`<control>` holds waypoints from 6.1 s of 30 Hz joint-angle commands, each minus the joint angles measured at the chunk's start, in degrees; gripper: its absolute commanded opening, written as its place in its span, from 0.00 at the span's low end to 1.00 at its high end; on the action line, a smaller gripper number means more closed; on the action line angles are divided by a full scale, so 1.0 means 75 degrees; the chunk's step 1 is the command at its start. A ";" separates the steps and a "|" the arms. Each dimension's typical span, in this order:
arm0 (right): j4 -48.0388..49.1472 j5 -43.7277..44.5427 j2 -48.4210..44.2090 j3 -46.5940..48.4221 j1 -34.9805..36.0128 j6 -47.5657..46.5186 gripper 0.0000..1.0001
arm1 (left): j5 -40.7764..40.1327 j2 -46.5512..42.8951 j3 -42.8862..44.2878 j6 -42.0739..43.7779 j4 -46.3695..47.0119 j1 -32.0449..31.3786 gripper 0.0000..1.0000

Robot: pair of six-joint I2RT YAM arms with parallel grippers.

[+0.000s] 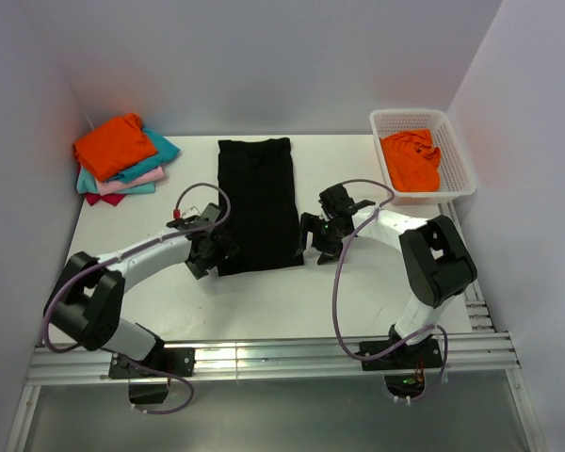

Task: Fold and stack the t-shirts
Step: Grab one side of the 2/3 rectangular tshirt with both arms, then fold the long partially folded tshirt into a neat square, then put the neatly folded tshirt into the corner of the board with the left arm

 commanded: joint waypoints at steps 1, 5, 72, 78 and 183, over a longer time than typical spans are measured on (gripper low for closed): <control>0.0124 -0.0034 0.0120 0.0275 0.0031 -0.0156 0.88 | -0.0413 -0.0786 -0.0057 -0.0169 -0.0181 -0.0147 0.86; 0.0276 -0.0163 0.0412 0.0263 0.0031 -0.0133 0.86 | -0.0402 -0.0799 -0.0244 -0.0239 -0.0100 -0.0147 0.84; -0.2876 0.0880 -0.3469 0.0192 0.0113 -0.0249 0.00 | -0.0202 -0.3530 0.1395 0.0849 -0.3054 -0.0219 0.00; -0.2910 0.1160 -0.1597 0.1807 -0.0226 -0.0613 0.00 | 0.0395 -0.1941 0.2144 0.2173 -0.1765 0.1128 0.00; -0.4997 0.2016 0.0495 0.3733 -0.1118 -0.0296 1.00 | 0.5716 0.6559 1.2737 0.1087 0.3018 0.6262 0.00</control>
